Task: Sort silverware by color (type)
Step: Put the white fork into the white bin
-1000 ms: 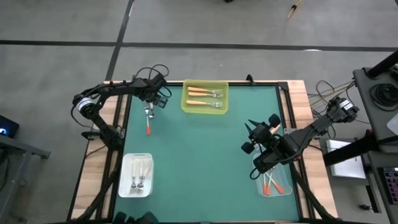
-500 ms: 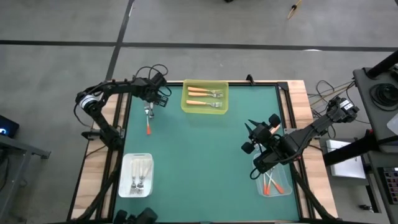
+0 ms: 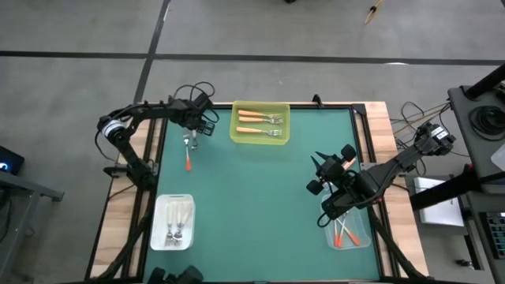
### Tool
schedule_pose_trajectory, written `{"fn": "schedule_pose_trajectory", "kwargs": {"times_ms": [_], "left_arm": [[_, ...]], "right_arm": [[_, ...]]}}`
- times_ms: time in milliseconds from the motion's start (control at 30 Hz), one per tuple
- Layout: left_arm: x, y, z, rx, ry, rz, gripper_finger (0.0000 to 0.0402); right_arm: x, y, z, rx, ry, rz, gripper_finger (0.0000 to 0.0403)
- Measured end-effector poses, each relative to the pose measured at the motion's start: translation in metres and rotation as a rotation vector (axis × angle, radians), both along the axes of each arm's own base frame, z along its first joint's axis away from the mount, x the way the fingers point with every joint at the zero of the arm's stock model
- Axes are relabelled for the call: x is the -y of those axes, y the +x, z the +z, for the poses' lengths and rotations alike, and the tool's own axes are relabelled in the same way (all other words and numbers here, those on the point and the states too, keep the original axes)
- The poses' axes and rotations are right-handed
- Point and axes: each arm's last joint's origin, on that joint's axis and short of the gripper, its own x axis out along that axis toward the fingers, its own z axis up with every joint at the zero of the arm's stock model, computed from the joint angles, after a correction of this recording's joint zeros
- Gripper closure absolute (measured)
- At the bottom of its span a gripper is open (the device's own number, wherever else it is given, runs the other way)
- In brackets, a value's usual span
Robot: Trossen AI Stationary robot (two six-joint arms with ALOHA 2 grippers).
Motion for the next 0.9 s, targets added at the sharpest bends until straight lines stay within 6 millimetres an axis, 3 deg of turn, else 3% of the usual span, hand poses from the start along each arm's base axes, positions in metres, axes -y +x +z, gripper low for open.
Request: {"fn": "schedule_pose_trajectory", "kwargs": {"times_ms": [900], "left_arm": [[0.0032,0.0009,-0.0015,-0.048,0.006,-0.007,0.0271]], "right_arm": [[0.0004,-0.0007,-0.0011,-0.006,-0.005,0.0,0.0321]]}}
